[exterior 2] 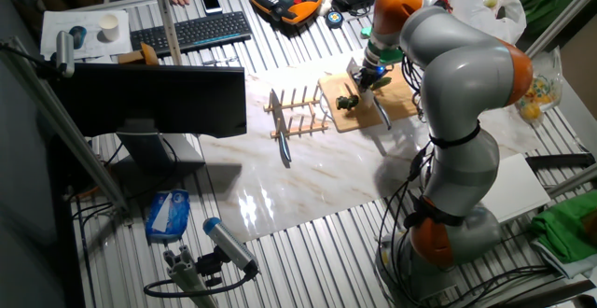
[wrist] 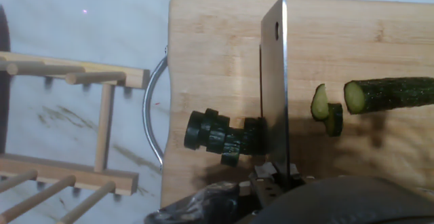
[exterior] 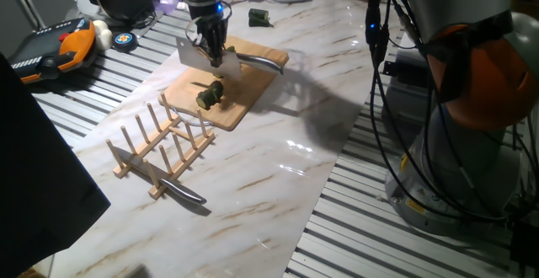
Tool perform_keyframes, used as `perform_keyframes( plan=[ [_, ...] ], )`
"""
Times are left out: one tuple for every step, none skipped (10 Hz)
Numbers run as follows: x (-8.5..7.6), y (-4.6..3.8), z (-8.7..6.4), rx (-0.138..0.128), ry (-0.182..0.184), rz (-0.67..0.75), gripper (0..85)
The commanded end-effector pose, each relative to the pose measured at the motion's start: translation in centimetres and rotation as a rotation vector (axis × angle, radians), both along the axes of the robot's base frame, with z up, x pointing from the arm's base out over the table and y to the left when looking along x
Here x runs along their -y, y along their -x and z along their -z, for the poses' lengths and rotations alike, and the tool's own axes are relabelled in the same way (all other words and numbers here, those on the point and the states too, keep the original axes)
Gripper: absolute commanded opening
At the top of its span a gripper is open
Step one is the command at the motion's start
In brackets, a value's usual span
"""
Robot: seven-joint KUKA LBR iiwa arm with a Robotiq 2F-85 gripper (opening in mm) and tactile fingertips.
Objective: Cut the cucumber into segments
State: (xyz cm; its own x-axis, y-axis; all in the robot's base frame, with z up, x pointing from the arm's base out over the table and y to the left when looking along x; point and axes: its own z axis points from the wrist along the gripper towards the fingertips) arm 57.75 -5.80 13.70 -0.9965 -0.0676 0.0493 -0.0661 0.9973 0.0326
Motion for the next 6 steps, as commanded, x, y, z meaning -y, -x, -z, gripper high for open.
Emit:
perform_keyframes(
  plan=[
    [0.02,0.0,0.0,0.008,0.031,-0.022,0.7],
    [0.02,0.0,0.0,0.014,0.043,-0.038,0.7],
    [0.02,0.0,0.0,0.011,0.033,-0.048,0.7],
    [0.02,0.0,0.0,0.013,0.028,-0.055,0.7],
    [0.02,0.0,0.0,0.016,0.028,-0.058,0.7],
    [0.02,0.0,0.0,0.025,0.044,-0.058,0.7]
  ],
)
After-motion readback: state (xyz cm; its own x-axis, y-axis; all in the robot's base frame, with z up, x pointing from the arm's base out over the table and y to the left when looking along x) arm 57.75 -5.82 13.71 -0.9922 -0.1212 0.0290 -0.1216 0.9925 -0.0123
